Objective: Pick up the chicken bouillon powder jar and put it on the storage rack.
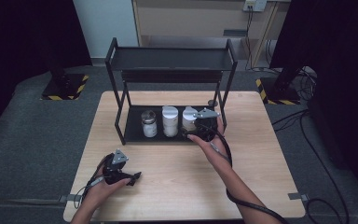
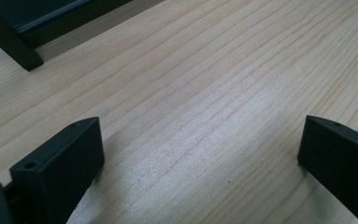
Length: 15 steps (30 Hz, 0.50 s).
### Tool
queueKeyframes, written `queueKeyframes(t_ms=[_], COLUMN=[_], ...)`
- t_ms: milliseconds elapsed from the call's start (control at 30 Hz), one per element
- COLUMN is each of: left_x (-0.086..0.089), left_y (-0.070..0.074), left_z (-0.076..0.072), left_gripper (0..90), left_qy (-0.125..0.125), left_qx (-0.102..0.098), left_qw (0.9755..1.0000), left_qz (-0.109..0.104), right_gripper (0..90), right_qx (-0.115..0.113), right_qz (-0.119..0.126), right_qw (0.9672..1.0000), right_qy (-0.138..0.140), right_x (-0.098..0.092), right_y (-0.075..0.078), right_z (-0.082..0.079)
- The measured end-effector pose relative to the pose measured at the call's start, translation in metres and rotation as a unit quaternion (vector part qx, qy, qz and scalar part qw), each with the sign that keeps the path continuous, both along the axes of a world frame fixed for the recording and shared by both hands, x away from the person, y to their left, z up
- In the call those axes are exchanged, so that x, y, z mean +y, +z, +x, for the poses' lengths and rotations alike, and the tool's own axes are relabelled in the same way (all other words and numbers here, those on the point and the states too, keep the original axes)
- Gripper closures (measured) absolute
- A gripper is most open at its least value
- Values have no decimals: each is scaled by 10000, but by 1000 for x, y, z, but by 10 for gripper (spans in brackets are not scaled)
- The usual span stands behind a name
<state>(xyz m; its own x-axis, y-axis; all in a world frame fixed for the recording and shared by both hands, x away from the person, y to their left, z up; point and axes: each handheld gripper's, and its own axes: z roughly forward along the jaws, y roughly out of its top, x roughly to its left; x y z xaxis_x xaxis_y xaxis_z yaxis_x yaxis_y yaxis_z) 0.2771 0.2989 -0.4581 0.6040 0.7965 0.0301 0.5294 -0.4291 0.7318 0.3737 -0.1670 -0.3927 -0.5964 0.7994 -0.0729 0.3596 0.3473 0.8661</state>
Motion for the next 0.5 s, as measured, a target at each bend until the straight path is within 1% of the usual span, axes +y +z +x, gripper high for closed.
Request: queueKeyframes(t_ms=[100,433,500], left_x=[0,0,0], left_y=[0,0,0], left_z=[0,0,0], left_gripper=[0,0,0], left_qy=[-1,-1,-2], left_qx=[0,1,1], left_qw=[10000,10000,10000], left_qz=[2,3,2], right_gripper=[38,38,38], right_qx=[-19,-118,-90], right_qz=[46,35,89], right_qw=[10000,9999,9999], right_qy=[-22,19,9], right_x=[-2,-5,-6], right_y=[1,9,10], right_z=[-1,-5,-6])
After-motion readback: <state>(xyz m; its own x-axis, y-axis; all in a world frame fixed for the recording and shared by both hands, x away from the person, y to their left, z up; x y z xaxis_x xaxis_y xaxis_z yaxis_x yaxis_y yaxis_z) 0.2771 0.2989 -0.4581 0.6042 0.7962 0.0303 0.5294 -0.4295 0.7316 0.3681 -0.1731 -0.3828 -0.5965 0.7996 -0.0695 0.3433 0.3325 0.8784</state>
